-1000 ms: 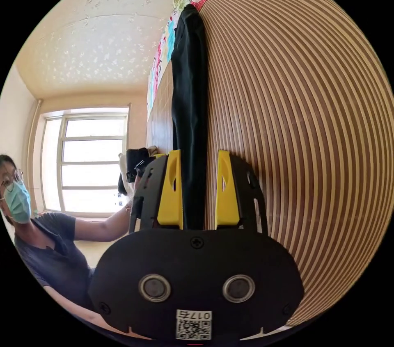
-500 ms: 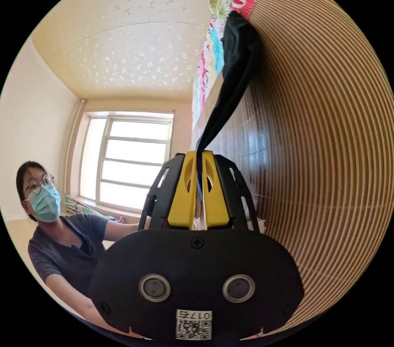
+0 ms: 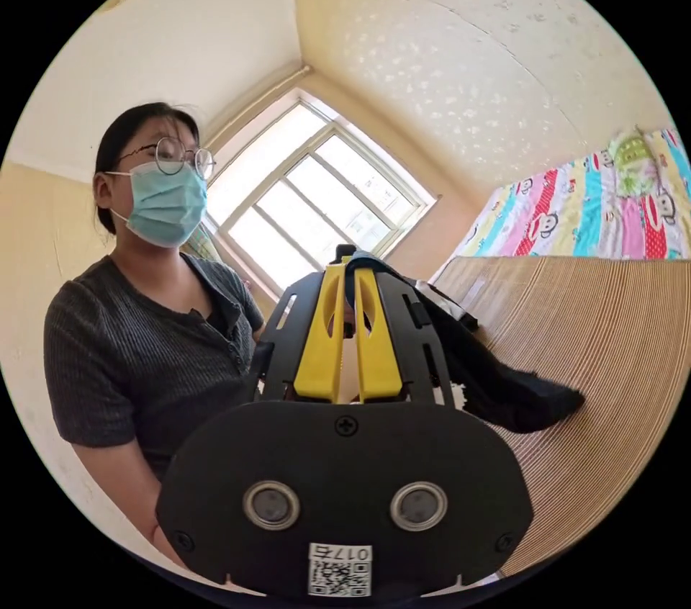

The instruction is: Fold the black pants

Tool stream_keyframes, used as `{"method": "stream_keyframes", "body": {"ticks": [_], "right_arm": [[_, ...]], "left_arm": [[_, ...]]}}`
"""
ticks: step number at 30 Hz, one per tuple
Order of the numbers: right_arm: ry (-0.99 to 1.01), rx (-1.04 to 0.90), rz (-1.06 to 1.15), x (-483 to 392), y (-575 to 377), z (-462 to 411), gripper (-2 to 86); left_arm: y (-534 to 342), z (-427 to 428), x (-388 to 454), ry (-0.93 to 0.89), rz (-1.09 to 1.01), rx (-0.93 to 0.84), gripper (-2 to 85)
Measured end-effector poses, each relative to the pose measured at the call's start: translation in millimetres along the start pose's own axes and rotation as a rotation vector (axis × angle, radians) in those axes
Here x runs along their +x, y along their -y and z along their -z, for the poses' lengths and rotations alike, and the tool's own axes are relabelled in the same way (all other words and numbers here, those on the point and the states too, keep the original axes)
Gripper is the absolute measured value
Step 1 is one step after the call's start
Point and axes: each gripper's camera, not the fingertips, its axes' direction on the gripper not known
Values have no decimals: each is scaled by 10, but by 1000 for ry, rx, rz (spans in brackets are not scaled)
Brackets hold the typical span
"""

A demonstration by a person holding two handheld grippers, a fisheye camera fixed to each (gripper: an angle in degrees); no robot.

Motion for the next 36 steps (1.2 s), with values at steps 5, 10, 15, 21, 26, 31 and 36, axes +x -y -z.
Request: {"method": "stream_keyframes", "body": {"ticks": [5,10,15,21,26,31,36], "right_arm": [[-138,-3,-5,-337,269,-22,18],[-274,-63,-72,580,278,-125,18],[-322,-104,-224,2008,368,-329,22],[-457,-296,-365,2998,-443,-728,28],[-413,-315,-771,3565,-2261,-728,45],[-290,-336,-1041,3633,-3443,-677,105],[-378,-175,-1013,4296,-3290,-45,145]], "left_arm": [[382,-164,598,101,-7,8,4],[527,-439,36,251,138,-44,8],[655,-619,-849,371,235,-90,16],[38,-889,-1632,507,319,-249,36],[-1633,-1196,-1969,547,659,-476,50],[-2558,-953,-1899,627,893,-496,109],[-2164,-703,-2119,590,850,-316,163]]}}
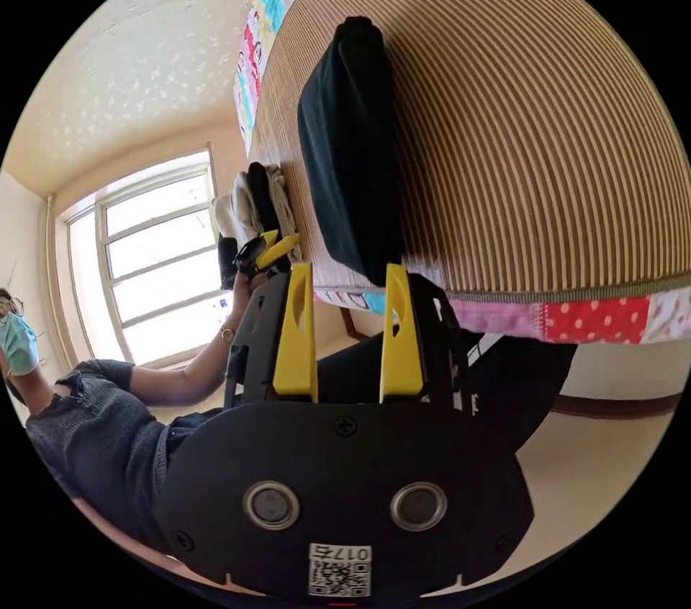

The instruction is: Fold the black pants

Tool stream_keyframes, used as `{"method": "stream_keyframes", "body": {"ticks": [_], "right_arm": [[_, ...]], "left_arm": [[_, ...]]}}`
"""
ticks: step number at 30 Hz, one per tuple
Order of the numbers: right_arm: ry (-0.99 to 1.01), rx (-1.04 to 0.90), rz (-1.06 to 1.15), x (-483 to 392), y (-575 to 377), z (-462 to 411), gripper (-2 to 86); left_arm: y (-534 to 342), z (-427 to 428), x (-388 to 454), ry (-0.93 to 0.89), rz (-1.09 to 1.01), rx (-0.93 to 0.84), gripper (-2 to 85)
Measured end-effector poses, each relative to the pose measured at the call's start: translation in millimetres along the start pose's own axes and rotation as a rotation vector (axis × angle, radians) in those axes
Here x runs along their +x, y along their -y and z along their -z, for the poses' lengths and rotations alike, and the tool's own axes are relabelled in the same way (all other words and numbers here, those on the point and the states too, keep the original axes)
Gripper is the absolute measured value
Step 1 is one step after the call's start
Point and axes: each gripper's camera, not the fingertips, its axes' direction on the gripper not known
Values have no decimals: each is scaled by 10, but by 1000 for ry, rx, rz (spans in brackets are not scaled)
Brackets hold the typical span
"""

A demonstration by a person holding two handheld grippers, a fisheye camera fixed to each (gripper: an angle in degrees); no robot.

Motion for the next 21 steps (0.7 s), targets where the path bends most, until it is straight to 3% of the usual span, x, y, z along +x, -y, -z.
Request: {"method": "stream_keyframes", "body": {"ticks": [6,9,11,15,21], "right_arm": [[-15,-19,29,494,1420,-57,174],[73,-99,26,702,1806,-274,160],[42,-113,-26,792,1885,-365,142],[-40,-221,25,722,1758,-454,83],[-4,-353,227,-26,1288,-632,46]], "left_arm": [[1053,-369,438,61,-151,-61,183],[1243,-765,560,128,-175,-208,176],[1108,-764,684,194,-191,-167,141],[797,-701,566,79,-66,-262,77],[-302,356,958,188,-190,-185,43]]}}
